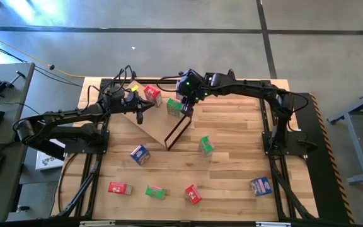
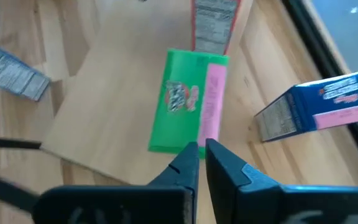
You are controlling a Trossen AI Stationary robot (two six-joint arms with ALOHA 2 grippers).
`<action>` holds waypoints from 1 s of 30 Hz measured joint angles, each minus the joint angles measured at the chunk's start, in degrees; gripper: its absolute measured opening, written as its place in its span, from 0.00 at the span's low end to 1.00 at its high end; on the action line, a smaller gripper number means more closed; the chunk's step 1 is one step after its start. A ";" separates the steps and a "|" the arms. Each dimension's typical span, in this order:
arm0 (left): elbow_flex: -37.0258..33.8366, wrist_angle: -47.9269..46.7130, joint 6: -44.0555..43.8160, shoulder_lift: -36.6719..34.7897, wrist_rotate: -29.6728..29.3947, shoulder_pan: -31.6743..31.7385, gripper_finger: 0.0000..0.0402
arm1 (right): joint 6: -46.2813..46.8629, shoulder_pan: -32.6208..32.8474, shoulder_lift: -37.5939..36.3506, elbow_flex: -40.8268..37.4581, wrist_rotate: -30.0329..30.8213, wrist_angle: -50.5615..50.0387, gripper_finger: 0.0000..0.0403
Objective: Stack cereal on shelf
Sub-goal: Adjust the green cereal on the shelf
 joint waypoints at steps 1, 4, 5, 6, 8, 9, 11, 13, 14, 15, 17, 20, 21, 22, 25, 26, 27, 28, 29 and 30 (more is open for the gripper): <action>0.00 0.02 -0.01 0.02 0.00 0.00 0.01 | -0.04 0.00 0.00 0.00 -0.21 -0.20 0.04; 0.01 0.02 0.01 0.02 0.00 0.00 0.01 | -0.07 0.00 0.00 0.00 -0.28 -1.39 0.04; -0.01 0.01 0.01 0.00 0.00 0.00 0.01 | -0.07 0.00 0.00 0.00 -0.28 -1.56 0.04; 0.01 0.01 0.01 0.02 0.00 0.00 0.01 | -0.07 0.00 0.00 0.00 -0.47 -1.58 0.04; 0.01 0.02 -0.01 0.00 0.00 0.00 0.01 | -0.07 0.00 0.00 0.00 -1.39 -1.77 0.04; -0.01 0.02 -0.01 0.02 0.00 0.00 0.01 | -0.08 0.00 0.03 0.00 -1.66 -1.78 0.04; -0.01 0.02 -0.01 0.01 0.00 0.00 0.01 | -0.35 0.00 0.44 0.00 -1.79 -1.53 0.04; 0.01 0.02 -0.01 0.00 0.00 0.00 0.01 | -0.48 0.00 1.27 0.00 -2.00 -1.56 0.04; 0.01 0.01 -0.01 0.02 0.00 0.00 0.01 | -0.51 0.00 1.71 0.00 -2.11 -1.30 0.04; 0.01 0.00 -0.01 0.01 0.00 0.00 0.01 | -0.62 0.00 2.03 0.00 -2.17 -0.80 0.04; 0.02 0.02 -0.01 0.02 0.00 0.00 0.01 | -1.31 0.00 2.34 0.00 -2.25 0.25 0.04; 0.00 0.01 -0.02 0.02 0.00 -0.02 0.01 | -1.55 0.00 2.50 -0.02 -2.18 2.61 0.04; 0.01 0.00 -0.03 0.01 0.00 -0.02 0.01 | -1.55 0.00 2.57 -0.02 -2.18 3.44 0.04; -0.01 0.02 -0.03 0.02 0.00 -0.02 0.01 | -1.55 -0.02 2.60 -0.02 -2.18 3.84 0.04; 0.01 0.00 -0.01 0.00 0.00 -0.02 0.01 | -1.57 -0.30 2.64 -0.02 -2.20 3.94 0.04; 0.01 0.01 -0.01 0.02 0.00 -0.02 0.01 | -1.57 -0.35 2.82 -0.02 -2.20 4.09 0.04; 0.00 0.00 -0.01 0.01 0.00 -0.02 0.01 | -1.56 -0.37 2.96 -0.02 -2.22 4.33 0.04; 0.00 0.00 -0.01 0.01 0.00 -0.02 0.01 | -1.57 -0.37 3.06 -0.02 -2.23 4.52 0.04; 0.00 0.00 -0.01 0.01 0.00 -0.02 0.01 | -1.62 -0.39 3.04 -0.02 -2.24 4.67 0.04; 0.00 -0.02 -0.01 0.02 0.00 -0.02 0.01 | -1.81 -0.39 3.04 -0.02 -2.25 5.06 0.04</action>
